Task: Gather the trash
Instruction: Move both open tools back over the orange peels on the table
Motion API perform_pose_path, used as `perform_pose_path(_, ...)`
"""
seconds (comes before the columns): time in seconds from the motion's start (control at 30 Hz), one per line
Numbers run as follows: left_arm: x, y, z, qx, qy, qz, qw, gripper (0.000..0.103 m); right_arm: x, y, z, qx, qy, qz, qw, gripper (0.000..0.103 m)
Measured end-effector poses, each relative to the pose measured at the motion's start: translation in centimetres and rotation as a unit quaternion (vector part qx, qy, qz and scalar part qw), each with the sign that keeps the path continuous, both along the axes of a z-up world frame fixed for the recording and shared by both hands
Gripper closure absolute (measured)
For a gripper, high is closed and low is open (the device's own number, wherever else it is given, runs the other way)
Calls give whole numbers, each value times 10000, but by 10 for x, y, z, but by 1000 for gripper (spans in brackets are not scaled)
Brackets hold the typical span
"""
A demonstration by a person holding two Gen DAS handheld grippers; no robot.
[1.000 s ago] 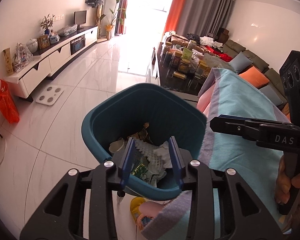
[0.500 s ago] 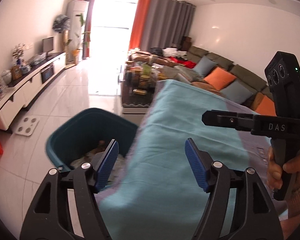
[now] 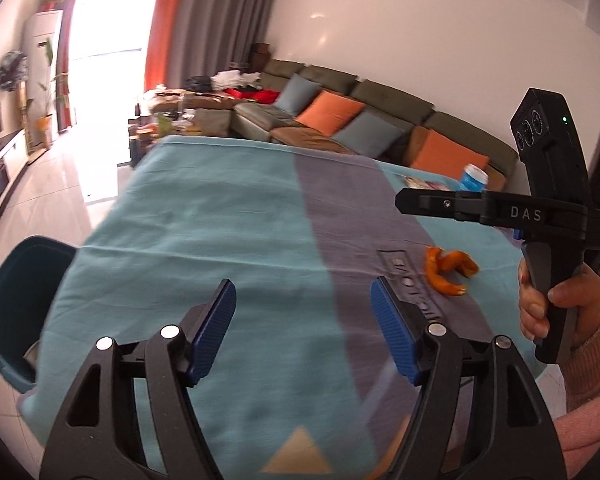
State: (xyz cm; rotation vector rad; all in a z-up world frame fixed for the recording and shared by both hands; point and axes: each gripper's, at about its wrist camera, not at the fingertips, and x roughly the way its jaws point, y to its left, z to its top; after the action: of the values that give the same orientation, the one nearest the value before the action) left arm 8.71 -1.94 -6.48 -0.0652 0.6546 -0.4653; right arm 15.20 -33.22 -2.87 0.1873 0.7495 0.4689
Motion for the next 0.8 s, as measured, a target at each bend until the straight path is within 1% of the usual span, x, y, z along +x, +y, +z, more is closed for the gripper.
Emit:
perform_pose_path(0.2, 2, -43, -4, -17, 135, -592, 9982, 34, -12, -56, -13, 3, 86, -742, 9972, 57)
perform_pose_path(0.3, 4, -66, -7, -24, 222, -851, 9961, 34, -16, -72, -23, 46, 191, -937, 9954, 56)
perform_pose_path(0.37, 6, -82, -9, -40, 305, -1034, 9942, 34, -18, -80, -29, 37, 245, -1008, 9946, 56)
perform_pose_path(0.43, 8, -97, -12, -8, 388, -1173, 9923, 34, -21, -87, -35, 76, 302, -1054, 9939, 53)
perform_pose_path(0.6, 12, -127, -22, 16, 636, -1414, 9879, 35, -27, -102, -50, 194, 436, -1063, 9932, 51)
perform_pose_path(0.8, 20, -154, -36, 158, 893, -1451, 9853, 39, -30, -105, -59, 281, 526, -962, 9936, 51)
